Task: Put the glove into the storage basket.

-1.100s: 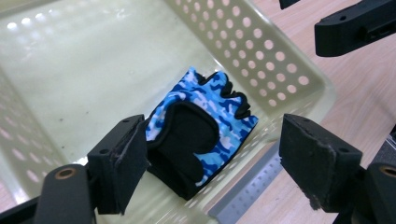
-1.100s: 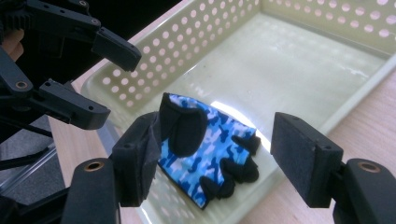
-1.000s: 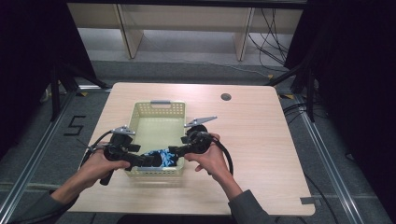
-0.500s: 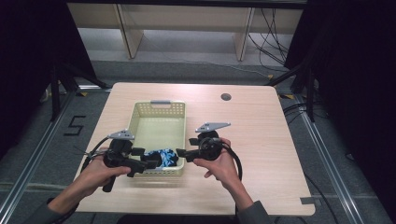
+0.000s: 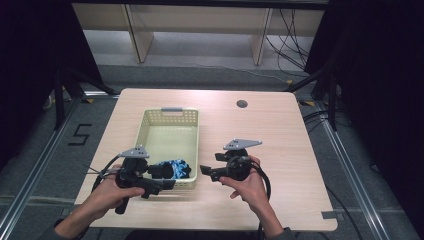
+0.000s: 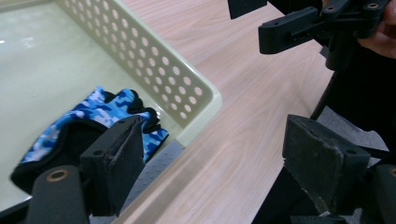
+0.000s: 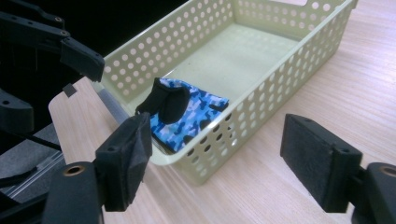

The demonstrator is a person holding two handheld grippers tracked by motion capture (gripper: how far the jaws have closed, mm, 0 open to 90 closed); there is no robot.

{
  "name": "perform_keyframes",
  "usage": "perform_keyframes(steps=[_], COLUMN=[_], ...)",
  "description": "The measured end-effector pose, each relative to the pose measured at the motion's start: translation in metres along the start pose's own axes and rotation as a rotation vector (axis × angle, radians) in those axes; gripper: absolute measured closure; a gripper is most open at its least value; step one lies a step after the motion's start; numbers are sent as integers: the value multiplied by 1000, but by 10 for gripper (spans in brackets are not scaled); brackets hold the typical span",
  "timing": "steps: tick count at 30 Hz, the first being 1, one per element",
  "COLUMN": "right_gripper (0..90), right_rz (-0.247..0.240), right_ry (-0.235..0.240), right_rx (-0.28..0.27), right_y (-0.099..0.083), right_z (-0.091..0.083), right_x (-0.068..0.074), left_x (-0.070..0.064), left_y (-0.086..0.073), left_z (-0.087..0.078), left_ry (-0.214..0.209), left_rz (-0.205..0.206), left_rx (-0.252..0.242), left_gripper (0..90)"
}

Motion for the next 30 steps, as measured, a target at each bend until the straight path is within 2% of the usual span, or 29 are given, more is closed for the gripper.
perform_keyframes(steps=[1,2,3,4,5,7,8,11,12,13,18,19,20,21,24,25,26,27,30], right_gripper=[261,253,246,245,245,240,240,239,238,237,237,237,237,237,237,237,237,237,236], right_rz=[-9,11,-8,4,-3,5,-7,-12,-29,-3,9,1,24,-10,11,-2,25,-19,11], right_ry=[-5,7,15,15,15,20,21,11,6,20,5,16,19,7,22,17,20,11,22], right_rx=[-4,6,12,21,17,16,10,2,2,1,16,14,22,16,11,14,18,9,20], right_y=[-2,-5,-7,-8,-10,-12,-12,-14,-15,-16,-22,-23,-24,-24,-27,-28,-29,-30,-35], right_z=[-1,-1,-2,-3,-4,-6,-7,-12,-13,-13,-15,-14,-15,-16,-17,-18,-19,-19,-23], right_x=[-1,0,-2,0,-1,0,-1,0,-1,0,-3,-4,-2,-5,-3,-4,-2,-5,-5], left_x=[-1,-2,-2,-3,-4,-5,-6,-6,-7,-8,-12,-12,-12,-12,-12,-12,-12,-13,-17], left_y=[-1,-2,-3,-4,-5,-7,-8,-11,-11,-12,-15,-15,-15,-16,-16,-16,-17,-17,-20], left_z=[1,3,4,5,6,8,10,10,10,10,10,11,11,12,12,12,12,12,14], left_ry=[-10,-8,-10,-18,-14,-20,-19,-16,-18,-18,-27,-34,-21,-29,-22,-28,-27,-26,-18], left_rz=[7,12,14,13,15,28,22,43,44,41,37,46,48,51,52,48,59,54,57], left_rx=[3,-4,-12,-11,-18,-2,-11,-5,-11,-11,-28,-36,-37,-33,-36,-37,-39,-43,-35], left_gripper=[204,204,204,204,204,202,202,201,201,201,201,201,200,201,201,201,201,201,202])
Point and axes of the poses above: each handheld gripper's, and its own axes: z roughly forward along the jaws, y roughly out of its top, x roughly to its left, the point moved 3 cm from there along z, roughly forward along the jaws, and after that the axes turned 3 degrees about -x, right-handed, at the moved point
